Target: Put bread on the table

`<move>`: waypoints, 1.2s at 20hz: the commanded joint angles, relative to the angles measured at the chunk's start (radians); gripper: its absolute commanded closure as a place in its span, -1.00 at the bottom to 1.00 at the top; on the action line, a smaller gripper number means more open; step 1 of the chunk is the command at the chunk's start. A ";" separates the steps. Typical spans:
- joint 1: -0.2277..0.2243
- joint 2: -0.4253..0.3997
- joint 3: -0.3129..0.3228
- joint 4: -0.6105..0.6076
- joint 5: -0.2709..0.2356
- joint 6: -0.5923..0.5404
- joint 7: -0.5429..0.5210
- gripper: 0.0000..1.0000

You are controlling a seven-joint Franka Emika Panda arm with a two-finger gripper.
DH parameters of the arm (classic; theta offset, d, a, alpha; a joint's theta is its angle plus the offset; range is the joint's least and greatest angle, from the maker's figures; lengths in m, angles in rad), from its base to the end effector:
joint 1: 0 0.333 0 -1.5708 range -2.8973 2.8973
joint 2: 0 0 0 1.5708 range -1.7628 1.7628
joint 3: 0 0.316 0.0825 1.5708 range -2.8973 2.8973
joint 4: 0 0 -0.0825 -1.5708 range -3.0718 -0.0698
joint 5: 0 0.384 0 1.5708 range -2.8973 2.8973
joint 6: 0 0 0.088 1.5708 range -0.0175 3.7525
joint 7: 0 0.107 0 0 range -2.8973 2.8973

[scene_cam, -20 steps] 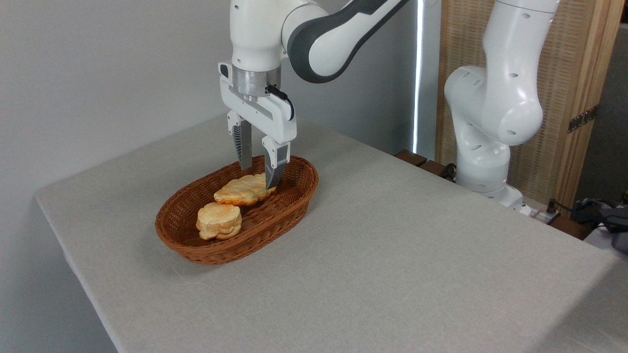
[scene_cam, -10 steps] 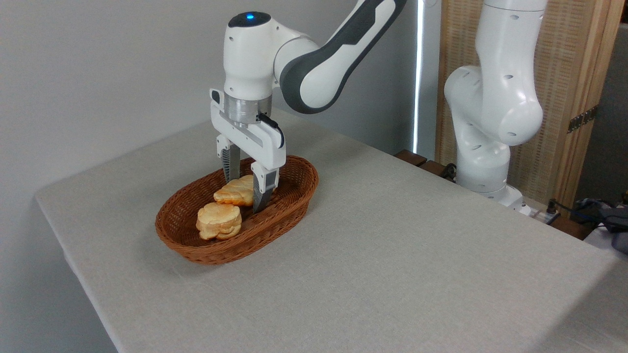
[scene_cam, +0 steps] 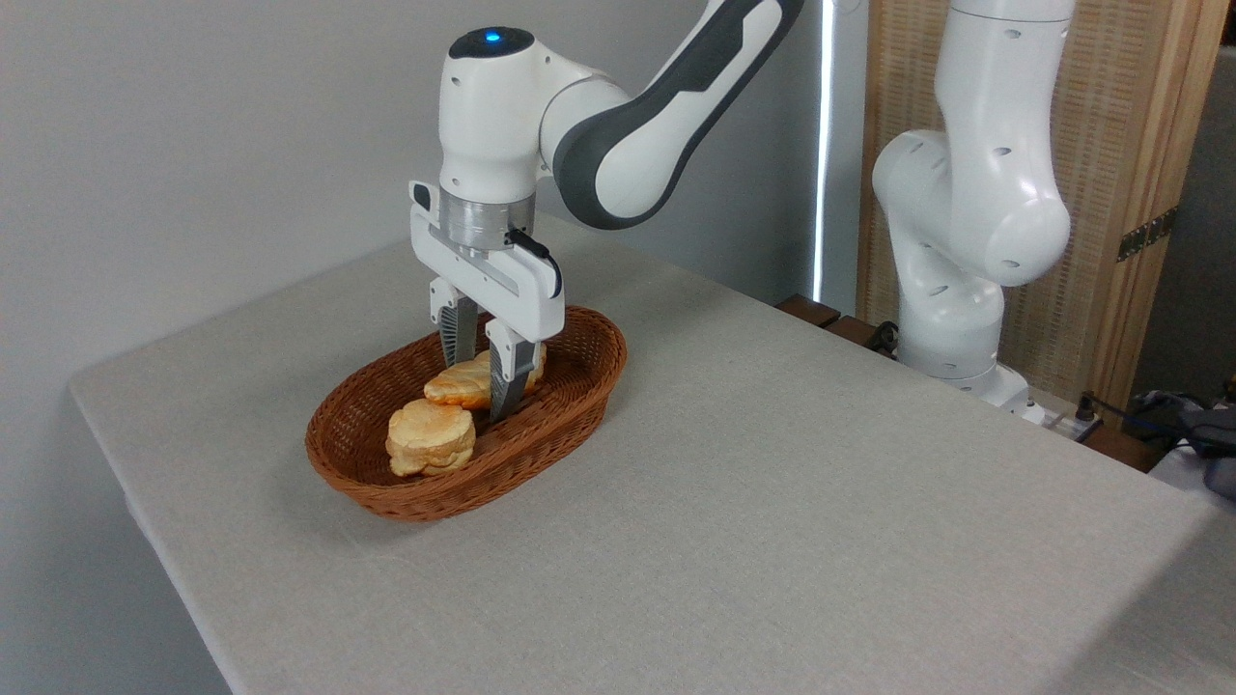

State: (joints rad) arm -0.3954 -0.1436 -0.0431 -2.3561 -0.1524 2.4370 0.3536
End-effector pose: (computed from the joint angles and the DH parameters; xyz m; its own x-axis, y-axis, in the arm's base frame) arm 0.4552 -0.2141 0.4090 0.7525 -0.6123 0.2427 -0.6373 -0.7699 0.0335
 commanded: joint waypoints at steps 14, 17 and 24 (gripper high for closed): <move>0.027 -0.019 0.023 0.133 0.043 -0.236 0.034 0.29; 0.043 -0.021 0.052 0.245 0.083 -0.433 0.062 0.29; 0.044 -0.027 0.235 0.471 0.209 -0.599 0.122 0.26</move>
State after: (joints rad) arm -0.3430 -0.1736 0.1116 -1.9687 0.0043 1.8765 0.4416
